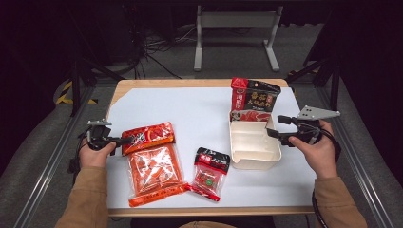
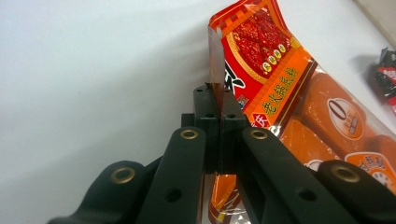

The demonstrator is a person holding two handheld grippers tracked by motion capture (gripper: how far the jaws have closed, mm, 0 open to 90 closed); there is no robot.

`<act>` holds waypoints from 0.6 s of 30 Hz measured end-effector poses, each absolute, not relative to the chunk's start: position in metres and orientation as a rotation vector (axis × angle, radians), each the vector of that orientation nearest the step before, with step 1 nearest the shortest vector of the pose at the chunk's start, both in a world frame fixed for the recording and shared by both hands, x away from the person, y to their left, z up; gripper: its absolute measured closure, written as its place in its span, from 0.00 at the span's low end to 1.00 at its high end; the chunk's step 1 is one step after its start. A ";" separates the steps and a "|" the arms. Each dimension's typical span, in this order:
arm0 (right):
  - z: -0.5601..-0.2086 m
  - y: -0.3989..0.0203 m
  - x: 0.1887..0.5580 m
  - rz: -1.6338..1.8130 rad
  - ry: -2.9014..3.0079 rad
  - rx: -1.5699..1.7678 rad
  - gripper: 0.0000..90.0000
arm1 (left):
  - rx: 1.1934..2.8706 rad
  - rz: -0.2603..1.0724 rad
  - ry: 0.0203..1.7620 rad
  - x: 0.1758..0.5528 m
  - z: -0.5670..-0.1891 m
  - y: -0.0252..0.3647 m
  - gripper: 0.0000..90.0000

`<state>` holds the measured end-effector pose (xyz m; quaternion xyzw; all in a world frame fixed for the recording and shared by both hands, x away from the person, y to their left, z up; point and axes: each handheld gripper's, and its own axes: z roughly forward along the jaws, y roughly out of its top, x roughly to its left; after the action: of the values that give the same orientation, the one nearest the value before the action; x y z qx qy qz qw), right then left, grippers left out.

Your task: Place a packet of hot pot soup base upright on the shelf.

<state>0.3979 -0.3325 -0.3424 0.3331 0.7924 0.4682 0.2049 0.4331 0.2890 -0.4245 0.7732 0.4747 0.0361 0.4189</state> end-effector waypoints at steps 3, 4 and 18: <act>-0.342 -0.331 0.398 1.310 2.212 0.931 0.34 | 1.882 0.129 1.175 0.428 -0.414 0.289 1.00; -0.342 -0.330 0.397 1.314 2.213 0.928 0.34 | 1.870 0.138 1.166 0.426 -0.410 0.288 1.00; -0.337 -0.317 0.395 1.349 2.215 0.891 0.34 | 1.796 0.247 1.038 0.399 -0.356 0.279 1.00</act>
<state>0.3952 -0.3174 -0.3367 0.3185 0.7916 0.4822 0.1984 0.3988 0.2786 -0.3558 0.7435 0.4295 0.1022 0.5022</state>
